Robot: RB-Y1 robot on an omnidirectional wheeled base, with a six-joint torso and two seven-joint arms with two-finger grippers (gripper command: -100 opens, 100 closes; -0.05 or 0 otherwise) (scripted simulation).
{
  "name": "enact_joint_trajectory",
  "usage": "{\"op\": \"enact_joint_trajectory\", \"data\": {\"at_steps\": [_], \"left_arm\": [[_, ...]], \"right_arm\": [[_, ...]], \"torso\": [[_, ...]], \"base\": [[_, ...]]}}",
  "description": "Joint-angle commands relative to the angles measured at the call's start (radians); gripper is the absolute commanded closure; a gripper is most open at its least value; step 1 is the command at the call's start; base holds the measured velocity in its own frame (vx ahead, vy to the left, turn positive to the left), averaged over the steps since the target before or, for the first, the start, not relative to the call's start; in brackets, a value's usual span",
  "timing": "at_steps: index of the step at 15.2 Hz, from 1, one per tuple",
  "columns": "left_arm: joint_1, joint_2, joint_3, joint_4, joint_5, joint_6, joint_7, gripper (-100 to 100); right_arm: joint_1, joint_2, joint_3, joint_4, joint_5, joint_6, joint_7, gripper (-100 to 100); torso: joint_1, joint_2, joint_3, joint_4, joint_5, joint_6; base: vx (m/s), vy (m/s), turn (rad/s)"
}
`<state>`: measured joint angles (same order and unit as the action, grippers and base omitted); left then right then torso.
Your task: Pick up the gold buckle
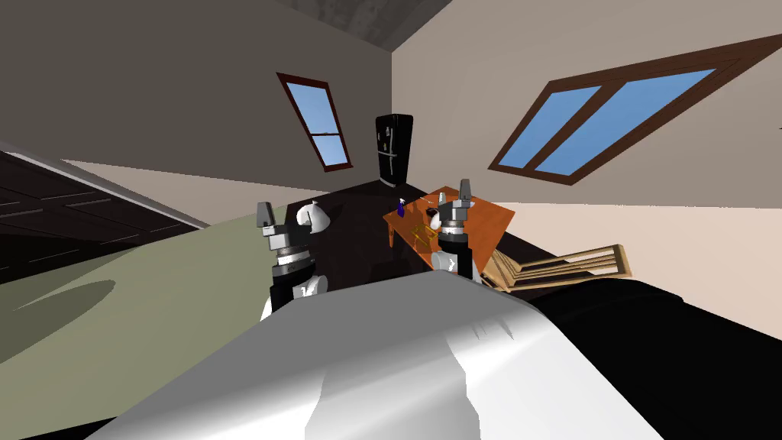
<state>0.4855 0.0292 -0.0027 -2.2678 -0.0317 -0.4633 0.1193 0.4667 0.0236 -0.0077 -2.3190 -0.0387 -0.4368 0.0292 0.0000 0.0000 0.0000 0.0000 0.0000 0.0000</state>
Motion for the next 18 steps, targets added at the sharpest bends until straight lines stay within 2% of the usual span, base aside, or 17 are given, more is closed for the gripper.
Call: {"op": "enact_joint_trajectory", "data": {"at_steps": [1,2,3,4,5,6,7,8,9,10,11,12,13,14,17,18], "left_arm": [[0.000,0.000,0.000,0.000,0.000,0.000,0.000,0],[0.000,0.000,0.000,0.000,0.000,0.000,0.000,0],[0.000,0.000,0.000,0.000,0.000,0.000,0.000,0],[0.000,0.000,0.000,0.000,0.000,0.000,0.000,0],[0.000,0.000,0.000,0.000,0.000,0.000,0.000,0],[0.000,0.000,0.000,0.000,0.000,0.000,0.000,0],[0.000,0.000,0.000,0.000,0.000,0.000,0.000,0],[0.000,0.000,0.000,0.000,0.000,0.000,0.000,0],[0.000,0.000,0.000,0.000,0.000,0.000,0.000,0],[0.000,0.000,0.000,0.000,0.000,0.000,0.000,0],[0.000,0.000,0.000,0.000,0.000,0.000,0.000,0],[0.000,0.000,0.000,0.000,0.000,0.000,0.000,0],[0.000,0.000,0.000,0.000,0.000,0.000,0.000,0],[0.000,0.000,0.000,0.000,0.000,0.000,0.000,0],[0.000,0.000,0.000,0.000,0.000,0.000,0.000,0],[0.000,0.000,0.000,0.000,0.000,0.000,0.000,0]], "right_arm": [[0.000,-0.044,0.004,0.008,0.002,0.003,0.002,-100],[0.000,-0.044,0.004,0.008,0.002,0.003,0.002,-100],[0.001,-0.078,0.008,0.016,0.004,0.007,0.003,-100],[0.001,-0.078,0.008,0.016,0.004,0.007,0.003,-100],[0.001,-0.114,0.013,0.026,0.007,0.011,0.005,-100],[0.001,-0.114,0.013,0.026,0.007,0.011,0.005,-100],[0.001,-0.150,0.019,0.039,0.011,0.017,0.008,-100],[0.001,-0.152,0.019,0.039,0.011,0.017,0.008,-100],[0.002,-0.189,0.027,0.054,0.015,0.024,0.011,-100],[0.002,-0.192,0.027,0.054,0.015,0.024,0.011,-100],[0.003,-0.228,0.037,0.071,0.020,0.031,0.014,-100],[0.003,-0.234,0.037,0.071,0.020,0.031,0.014,-100],[0.004,-0.268,0.047,0.090,0.026,0.040,0.018,-100],[0.004,-0.276,0.047,0.090,0.026,0.040,0.018,-100],[0.006,-0.350,0.071,0.133,0.038,0.059,0.027,-100],[0.006,-0.364,0.071,0.133,0.038,0.059,0.027,-100]], "torso": [[0.000,0.000,0.000,0.000,0.000,0.000],[0.000,0.000,0.000,0.000,0.000,0.000],[0.000,0.000,0.000,0.000,0.000,0.000],[0.000,0.000,0.000,0.000,0.000,0.000],[-0.001,-0.001,0.000,0.000,0.000,0.000],[-0.001,-0.001,0.000,0.000,0.000,0.000],[-0.001,-0.001,-0.001,0.000,0.000,0.000],[-0.001,-0.001,-0.001,0.000,0.000,0.000],[-0.001,-0.001,-0.001,0.000,0.000,0.000],[-0.001,-0.002,-0.001,0.000,0.000,0.000],[-0.001,-0.002,-0.001,0.000,0.000,0.000],[-0.001,-0.002,-0.001,0.000,0.000,0.000],[-0.001,-0.002,-0.001,-0.001,0.000,0.000],[-0.002,-0.003,-0.001,-0.001,0.000,0.000],[-0.001,-0.003,-0.002,-0.001,0.000,0.000],[-0.001,-0.003,-0.002,-0.001,0.000,0.000]], "base": [[0.003,0.001,0.023],[0.006,0.000,0.025],[0.009,-0.001,0.036],[0.010,-0.003,0.028],[0.012,-0.004,0.037],[0.013,-0.005,0.031],[0.020,-0.007,0.048],[0.021,-0.007,0.039],[0.026,-0.006,0.049],[0.025,-0.007,0.046],[0.027,-0.011,0.067],[0.028,-0.014,0.057],[0.033,-0.016,0.064],[0.034,-0.014,0.054],[0.040,-0.008,0.073],[0.039,-0.007,0.078]]}}
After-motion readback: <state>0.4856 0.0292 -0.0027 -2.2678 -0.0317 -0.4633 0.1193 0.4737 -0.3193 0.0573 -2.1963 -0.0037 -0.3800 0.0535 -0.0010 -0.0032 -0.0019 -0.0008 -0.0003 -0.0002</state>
